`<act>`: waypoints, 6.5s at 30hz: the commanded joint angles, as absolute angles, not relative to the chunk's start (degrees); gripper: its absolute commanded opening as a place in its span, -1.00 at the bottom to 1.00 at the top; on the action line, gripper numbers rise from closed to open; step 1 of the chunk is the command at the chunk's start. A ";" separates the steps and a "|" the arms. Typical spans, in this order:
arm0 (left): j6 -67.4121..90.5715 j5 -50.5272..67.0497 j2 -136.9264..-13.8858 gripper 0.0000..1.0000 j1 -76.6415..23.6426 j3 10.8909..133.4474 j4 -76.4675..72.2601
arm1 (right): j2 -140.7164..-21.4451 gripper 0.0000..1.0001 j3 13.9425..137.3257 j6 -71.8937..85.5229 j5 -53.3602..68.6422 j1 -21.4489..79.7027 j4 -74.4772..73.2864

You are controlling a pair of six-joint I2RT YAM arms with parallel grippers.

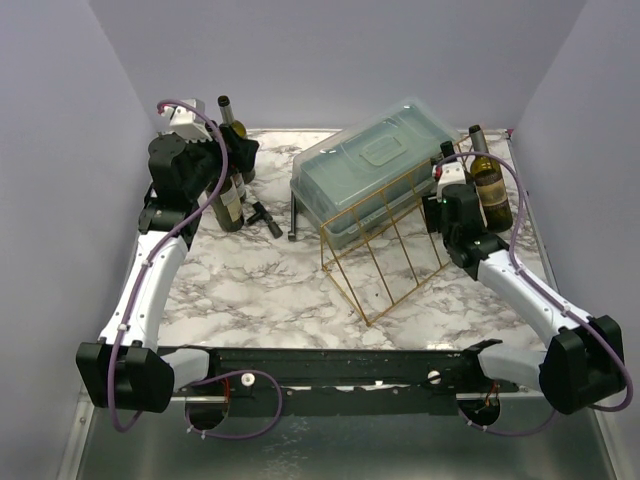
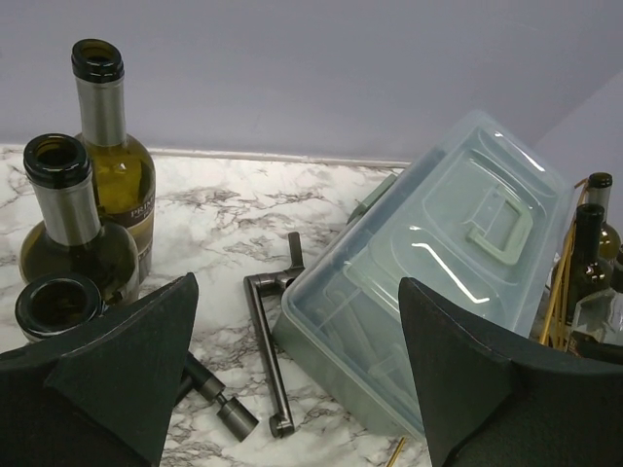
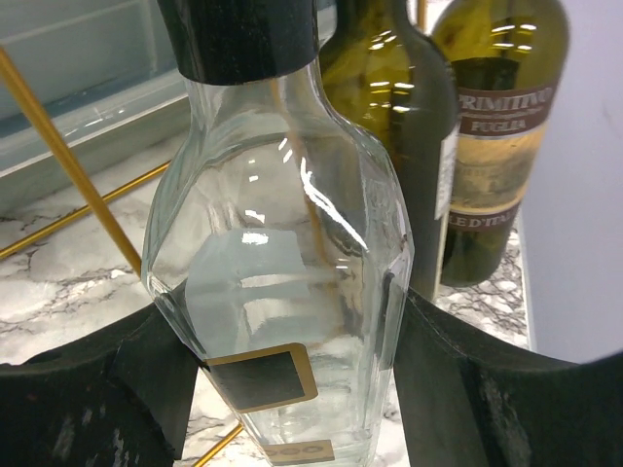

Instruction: Put the wine bottle on the wine rack

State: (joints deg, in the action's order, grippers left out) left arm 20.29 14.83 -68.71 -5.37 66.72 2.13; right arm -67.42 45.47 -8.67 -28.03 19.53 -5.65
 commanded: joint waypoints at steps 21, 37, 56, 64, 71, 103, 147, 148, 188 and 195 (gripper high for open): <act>23.42 17.93 -69.43 0.69 -2.45 65.91 0.26 | -73.34 -0.91 47.38 -8.01 -24.56 18.37 2.90; 24.26 17.86 -68.99 0.69 -1.50 65.74 -1.14 | -74.00 0.05 46.31 -6.15 -25.11 18.37 1.81; 24.96 18.11 -69.21 0.68 -0.97 65.52 -1.40 | -72.97 0.53 47.75 -5.53 -22.39 18.31 -2.67; 25.74 18.70 -69.28 0.68 -0.53 65.46 -1.76 | -70.71 0.56 48.46 -5.62 -23.11 18.35 -4.70; 26.18 19.03 -69.08 0.68 -0.53 65.47 -2.02 | -67.89 0.61 51.38 -5.80 -21.31 18.37 -9.74; 21.36 10.58 -72.75 0.83 7.26 66.18 2.30 | -48.99 1.00 52.03 25.69 15.90 18.36 -12.10; 19.44 30.64 -69.84 -1.00 9.16 69.13 0.27 | -55.52 0.99 54.34 23.56 32.23 19.84 -12.68; 19.11 32.33 -69.43 -1.00 9.27 69.09 -1.08 | -56.18 1.00 55.19 23.69 31.75 20.51 -12.43; 25.88 51.22 -67.64 -1.00 9.76 66.01 -16.77 | -110.91 1.00 106.20 -4.34 -6.76 55.66 -8.11; 26.80 51.49 -68.14 -1.00 9.76 65.84 -17.58 | -114.86 1.00 107.49 -5.28 -7.31 56.63 -5.28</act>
